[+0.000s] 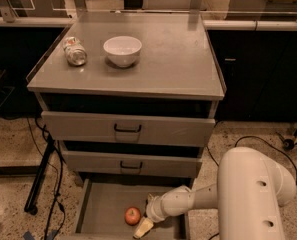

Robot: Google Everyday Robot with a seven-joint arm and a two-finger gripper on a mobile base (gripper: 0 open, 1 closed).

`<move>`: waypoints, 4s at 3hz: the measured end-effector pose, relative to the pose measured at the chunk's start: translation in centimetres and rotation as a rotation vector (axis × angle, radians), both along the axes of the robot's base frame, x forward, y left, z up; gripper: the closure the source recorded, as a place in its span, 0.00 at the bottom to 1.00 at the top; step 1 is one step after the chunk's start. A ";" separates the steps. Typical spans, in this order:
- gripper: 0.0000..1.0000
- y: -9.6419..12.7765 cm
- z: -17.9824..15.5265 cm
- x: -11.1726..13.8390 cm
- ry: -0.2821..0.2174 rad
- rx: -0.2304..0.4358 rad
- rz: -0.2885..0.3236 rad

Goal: Pick apple from bottom drawer and place on counter

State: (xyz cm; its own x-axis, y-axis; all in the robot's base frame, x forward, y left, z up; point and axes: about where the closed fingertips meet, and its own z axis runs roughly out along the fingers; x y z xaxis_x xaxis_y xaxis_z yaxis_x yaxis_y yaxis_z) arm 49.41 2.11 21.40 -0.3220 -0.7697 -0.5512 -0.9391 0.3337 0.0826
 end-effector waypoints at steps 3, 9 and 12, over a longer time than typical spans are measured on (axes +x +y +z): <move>0.00 4.5 -3.9 2.2 0.011 0.069 0.019; 0.88 4.1 -9.4 5.6 0.043 0.093 0.004; 1.00 3.2 -3.6 4.5 -0.012 0.121 -0.082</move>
Offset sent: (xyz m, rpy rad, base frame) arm 0.0413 0.0452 -0.0479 0.0776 0.0047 0.0271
